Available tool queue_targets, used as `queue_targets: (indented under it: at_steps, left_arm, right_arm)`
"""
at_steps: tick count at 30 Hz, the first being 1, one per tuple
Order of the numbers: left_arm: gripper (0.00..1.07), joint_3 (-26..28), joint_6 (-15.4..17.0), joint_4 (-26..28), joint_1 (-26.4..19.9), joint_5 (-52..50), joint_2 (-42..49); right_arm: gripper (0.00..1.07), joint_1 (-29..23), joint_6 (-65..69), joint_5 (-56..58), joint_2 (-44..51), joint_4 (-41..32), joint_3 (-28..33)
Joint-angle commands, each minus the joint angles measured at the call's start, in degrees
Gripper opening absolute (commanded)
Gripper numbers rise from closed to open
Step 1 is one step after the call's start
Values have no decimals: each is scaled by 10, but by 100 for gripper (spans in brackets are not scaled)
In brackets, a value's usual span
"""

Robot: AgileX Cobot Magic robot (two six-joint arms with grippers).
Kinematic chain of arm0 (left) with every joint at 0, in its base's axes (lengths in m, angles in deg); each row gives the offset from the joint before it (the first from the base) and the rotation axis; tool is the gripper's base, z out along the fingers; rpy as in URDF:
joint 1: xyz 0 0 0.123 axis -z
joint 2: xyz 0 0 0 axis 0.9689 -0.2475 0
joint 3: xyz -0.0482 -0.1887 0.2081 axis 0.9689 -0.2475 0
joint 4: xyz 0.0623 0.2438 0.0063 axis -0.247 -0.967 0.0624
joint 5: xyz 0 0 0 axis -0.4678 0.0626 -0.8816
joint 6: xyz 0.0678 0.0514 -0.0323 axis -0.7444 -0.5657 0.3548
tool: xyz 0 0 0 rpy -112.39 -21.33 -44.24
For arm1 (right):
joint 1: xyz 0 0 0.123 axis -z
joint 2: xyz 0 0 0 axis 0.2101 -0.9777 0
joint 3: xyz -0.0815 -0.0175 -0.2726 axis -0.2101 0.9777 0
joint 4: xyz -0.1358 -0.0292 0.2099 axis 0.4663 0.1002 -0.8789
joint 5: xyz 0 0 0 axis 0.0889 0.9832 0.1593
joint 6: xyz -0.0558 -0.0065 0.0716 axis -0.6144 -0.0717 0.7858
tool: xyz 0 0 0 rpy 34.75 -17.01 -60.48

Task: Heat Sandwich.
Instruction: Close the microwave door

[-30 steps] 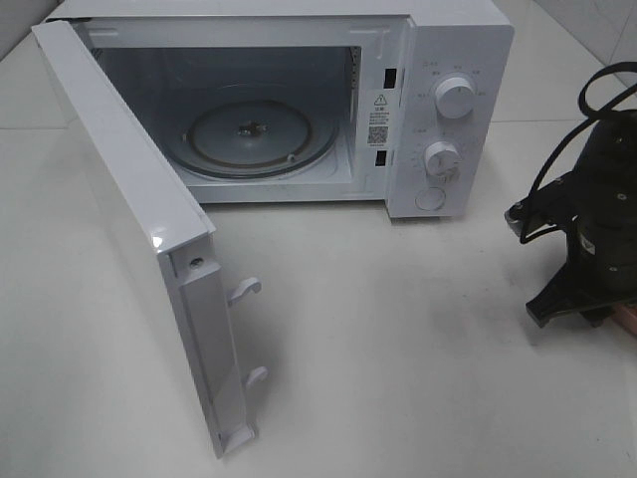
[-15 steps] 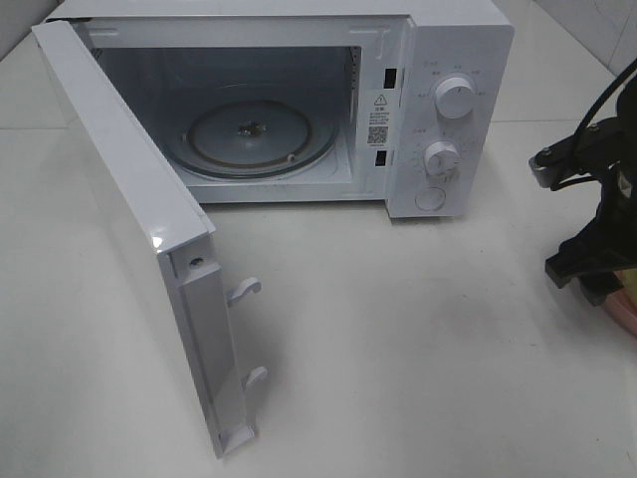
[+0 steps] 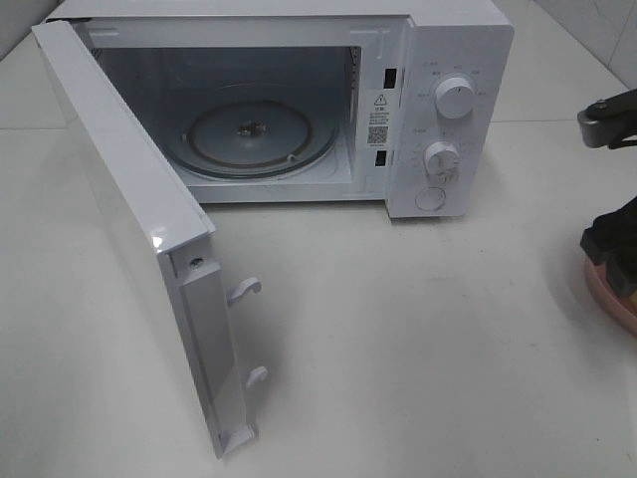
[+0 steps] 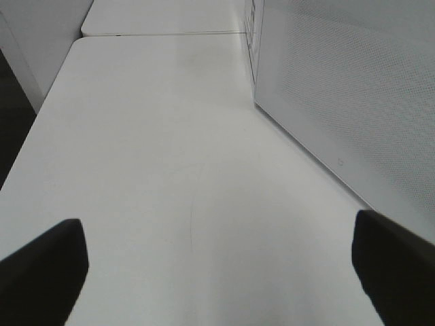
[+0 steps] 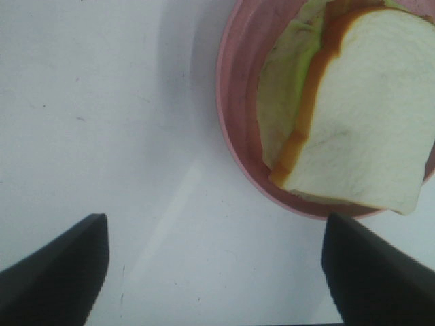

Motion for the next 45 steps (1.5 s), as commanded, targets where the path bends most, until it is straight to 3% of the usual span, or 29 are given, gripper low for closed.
queue_targets:
  at_steps: [1,12,28,36,45]
  left_arm:
    - [101,-1,2,2,-2,-4,13]
    - [101,-1,2,2,-2,-4,13]
    - [101,-1,2,2,-2,-4,13]
    - [101,-1,2,2,-2,-4,13]
    - [101,-1,2,2,-2,-4,13]
  right_arm:
    - [80,2,-8,36,50,-22,-2]
    - [77,1,-51,99,187,-82,2]
    - [76,1,-68,149,385,-89,21]
    - [76,4,-77,138,521,-86,96]
    - [76,51,-78,104,638,-88,162]
